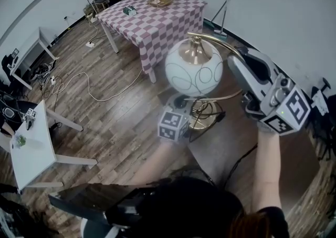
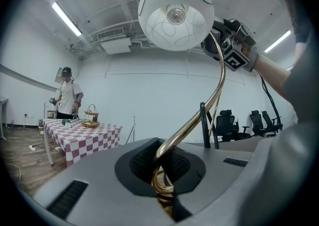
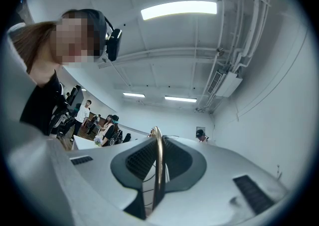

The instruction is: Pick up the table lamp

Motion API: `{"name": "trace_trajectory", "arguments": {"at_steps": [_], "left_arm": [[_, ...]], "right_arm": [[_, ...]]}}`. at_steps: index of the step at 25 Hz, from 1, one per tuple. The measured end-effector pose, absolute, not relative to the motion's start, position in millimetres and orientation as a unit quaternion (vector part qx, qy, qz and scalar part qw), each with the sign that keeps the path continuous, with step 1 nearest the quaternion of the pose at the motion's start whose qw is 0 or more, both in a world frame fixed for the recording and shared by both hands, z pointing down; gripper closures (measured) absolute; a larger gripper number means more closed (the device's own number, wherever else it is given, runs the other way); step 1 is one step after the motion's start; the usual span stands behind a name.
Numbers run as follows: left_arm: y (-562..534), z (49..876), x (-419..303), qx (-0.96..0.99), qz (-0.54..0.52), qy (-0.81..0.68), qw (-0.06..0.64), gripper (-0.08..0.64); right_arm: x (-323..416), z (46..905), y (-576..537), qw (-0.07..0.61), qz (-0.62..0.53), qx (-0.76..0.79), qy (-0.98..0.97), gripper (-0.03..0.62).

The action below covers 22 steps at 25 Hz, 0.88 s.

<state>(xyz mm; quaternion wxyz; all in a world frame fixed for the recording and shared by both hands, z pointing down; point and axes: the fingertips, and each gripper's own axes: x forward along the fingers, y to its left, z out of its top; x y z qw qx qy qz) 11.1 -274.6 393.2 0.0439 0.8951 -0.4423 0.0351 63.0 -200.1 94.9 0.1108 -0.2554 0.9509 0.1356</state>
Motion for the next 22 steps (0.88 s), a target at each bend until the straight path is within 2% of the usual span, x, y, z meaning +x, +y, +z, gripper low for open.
{"name": "trace_trajectory", "arguments": {"at_steps": [22], "left_arm": [[-285.8,404.0,14.6,0.896,0.041,-0.44,0.049,0.56]], "right_arm": [[67.3,105.3,-214.4,0.105,0.13,-0.262,0.95,0.549]]}}
